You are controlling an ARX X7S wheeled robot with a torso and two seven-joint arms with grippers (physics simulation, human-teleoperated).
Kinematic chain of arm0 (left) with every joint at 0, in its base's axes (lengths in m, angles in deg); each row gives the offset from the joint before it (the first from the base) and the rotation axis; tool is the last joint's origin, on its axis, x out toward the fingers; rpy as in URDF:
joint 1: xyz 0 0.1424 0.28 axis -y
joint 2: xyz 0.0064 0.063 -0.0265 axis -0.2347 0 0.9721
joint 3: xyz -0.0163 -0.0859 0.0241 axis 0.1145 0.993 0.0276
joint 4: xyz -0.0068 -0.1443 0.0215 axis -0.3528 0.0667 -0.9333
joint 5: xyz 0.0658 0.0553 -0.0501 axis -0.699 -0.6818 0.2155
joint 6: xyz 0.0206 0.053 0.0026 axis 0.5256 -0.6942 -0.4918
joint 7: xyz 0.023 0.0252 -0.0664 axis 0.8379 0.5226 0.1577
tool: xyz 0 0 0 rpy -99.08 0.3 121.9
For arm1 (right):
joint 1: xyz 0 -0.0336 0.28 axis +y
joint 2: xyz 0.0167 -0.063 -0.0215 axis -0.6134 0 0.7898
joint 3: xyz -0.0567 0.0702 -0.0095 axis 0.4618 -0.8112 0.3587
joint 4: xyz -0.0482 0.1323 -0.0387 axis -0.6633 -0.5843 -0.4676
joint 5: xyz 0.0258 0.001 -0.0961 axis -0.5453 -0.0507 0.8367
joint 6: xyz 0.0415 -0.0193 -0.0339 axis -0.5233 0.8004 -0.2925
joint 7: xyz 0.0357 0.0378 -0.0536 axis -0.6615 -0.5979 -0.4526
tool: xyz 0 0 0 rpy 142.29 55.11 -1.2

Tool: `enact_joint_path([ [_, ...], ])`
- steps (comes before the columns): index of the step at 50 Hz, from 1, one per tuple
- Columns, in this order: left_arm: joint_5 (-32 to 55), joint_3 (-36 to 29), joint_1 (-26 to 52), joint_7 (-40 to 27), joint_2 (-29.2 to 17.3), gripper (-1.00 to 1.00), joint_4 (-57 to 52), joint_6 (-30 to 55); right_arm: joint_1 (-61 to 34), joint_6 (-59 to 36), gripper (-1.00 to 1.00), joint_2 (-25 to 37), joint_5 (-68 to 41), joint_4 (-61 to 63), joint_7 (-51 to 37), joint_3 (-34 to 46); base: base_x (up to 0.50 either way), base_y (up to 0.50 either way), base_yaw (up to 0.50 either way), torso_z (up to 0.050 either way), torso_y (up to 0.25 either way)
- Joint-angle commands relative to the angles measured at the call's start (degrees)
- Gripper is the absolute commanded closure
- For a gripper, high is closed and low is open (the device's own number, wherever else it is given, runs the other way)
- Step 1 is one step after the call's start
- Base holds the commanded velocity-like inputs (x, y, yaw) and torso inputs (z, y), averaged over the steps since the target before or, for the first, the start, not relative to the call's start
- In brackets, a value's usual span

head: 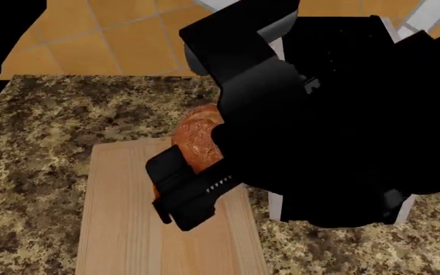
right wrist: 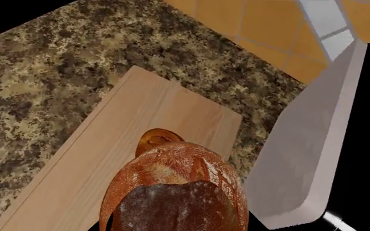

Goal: Place all breads on the cutting board.

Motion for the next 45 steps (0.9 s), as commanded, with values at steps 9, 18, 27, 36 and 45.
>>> enact_joint_path([
  [9, 1.01, 0.46, -1.11, -1.58, -1.46, -1.0, -2.0, -1.34, 1.41, -5.24, 1.0, -13.14, 10.46, -16.36, 12.71, 6.13, 0.0, 0.0, 0.0, 0.0, 0.0],
  [18, 0.49, -0.22, -2.47, -0.83, -2.0, -1.0, -2.91, -2.09, 5.66, -2.96, 1.0, -14.93, 15.83, -17.69, 17.35, 7.64, 0.0, 0.0, 0.0, 0.0, 0.0],
  [27, -0.89, -1.25, -2.86, 0.54, -1.81, -1.0, -2.92, -2.94, 7.52, -2.24, 1.0, -17.33, 18.13, -19.03, 19.69, 9.18, 0.0, 0.0, 0.0, 0.0, 0.0],
  [36, -1.42, -1.75, -3.92, 1.18, -2.49, -1.0, -3.33, -3.62, 9.18, -1.29, 1.0, -18.33, 20.29, -20.36, 21.62, 10.44, 0.0, 0.0, 0.0, 0.0, 0.0],
  [45, -1.35, -2.44, -4.01, 1.13, -2.6, -1.0, -3.66, -3.47, 9.66, -0.82, -1.0, -18.66, 20.66, -20.67, 21.81, 10.84, 0.0, 0.0, 0.0, 0.0, 0.0],
])
